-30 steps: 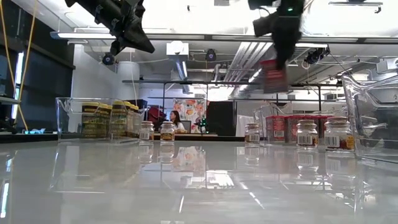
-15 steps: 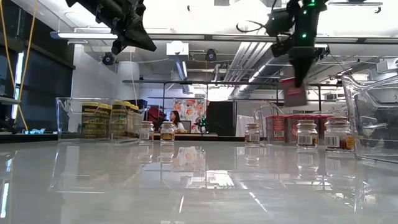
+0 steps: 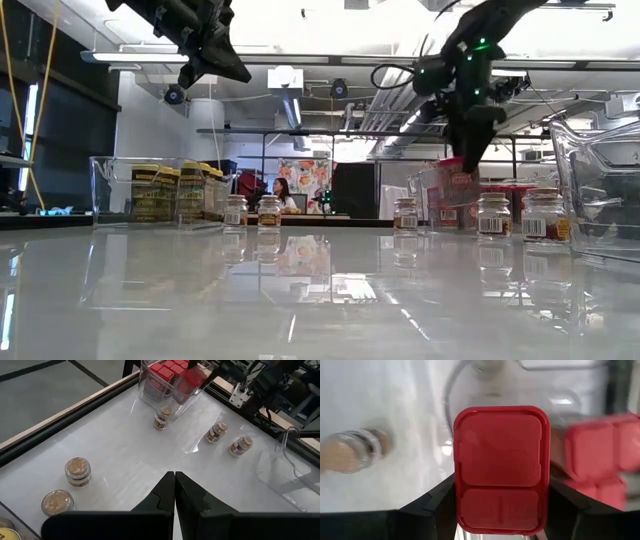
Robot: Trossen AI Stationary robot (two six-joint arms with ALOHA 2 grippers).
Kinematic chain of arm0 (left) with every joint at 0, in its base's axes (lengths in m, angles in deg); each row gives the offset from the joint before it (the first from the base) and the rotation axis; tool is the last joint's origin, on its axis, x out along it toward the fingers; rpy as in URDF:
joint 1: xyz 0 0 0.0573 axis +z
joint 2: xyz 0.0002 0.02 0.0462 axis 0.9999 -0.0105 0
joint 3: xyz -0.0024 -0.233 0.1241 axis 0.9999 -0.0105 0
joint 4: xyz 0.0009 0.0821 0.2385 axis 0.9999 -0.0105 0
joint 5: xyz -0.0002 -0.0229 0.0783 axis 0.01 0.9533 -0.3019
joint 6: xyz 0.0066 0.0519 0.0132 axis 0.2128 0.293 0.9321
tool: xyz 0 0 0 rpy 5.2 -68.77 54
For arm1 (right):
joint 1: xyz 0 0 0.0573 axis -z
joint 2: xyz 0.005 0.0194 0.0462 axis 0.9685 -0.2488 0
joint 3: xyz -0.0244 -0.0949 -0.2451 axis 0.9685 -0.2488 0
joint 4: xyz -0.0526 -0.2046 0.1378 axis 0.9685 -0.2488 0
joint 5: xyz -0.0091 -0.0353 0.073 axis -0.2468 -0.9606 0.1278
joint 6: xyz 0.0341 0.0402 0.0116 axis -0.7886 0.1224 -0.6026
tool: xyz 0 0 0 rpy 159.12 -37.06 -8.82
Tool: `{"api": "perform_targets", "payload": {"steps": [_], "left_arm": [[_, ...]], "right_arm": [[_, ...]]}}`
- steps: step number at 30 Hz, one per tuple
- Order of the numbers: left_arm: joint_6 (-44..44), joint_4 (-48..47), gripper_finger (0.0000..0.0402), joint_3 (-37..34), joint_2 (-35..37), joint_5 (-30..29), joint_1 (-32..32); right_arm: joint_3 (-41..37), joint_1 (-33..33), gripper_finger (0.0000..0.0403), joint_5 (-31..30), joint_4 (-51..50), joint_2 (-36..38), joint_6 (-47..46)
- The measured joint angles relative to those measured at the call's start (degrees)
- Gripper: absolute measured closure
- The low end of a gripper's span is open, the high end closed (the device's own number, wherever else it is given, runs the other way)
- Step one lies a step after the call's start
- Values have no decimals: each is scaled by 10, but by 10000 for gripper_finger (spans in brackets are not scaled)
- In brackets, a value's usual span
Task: Sort spices by type
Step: Put the red seasoning can into the top right transparent bin
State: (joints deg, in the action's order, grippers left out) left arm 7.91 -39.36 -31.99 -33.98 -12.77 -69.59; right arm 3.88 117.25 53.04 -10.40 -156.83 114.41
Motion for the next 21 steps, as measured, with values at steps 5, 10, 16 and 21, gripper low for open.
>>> {"api": "perform_targets", "payload": {"steps": [5,10,16,21], "left_arm": [[-1,0,402,0,0,0,0],[-4,-1,402,0,0,0,0],[-5,-2,402,0,0,0,0],[-5,-4,402,0,0,0,0]], "right_arm": [[0,12,192,33,25,-28,26],[0,27,192,51,42,-51,30],[0,31,192,53,52,-66,32],[0,29,192,56,56,-68,40]]}}
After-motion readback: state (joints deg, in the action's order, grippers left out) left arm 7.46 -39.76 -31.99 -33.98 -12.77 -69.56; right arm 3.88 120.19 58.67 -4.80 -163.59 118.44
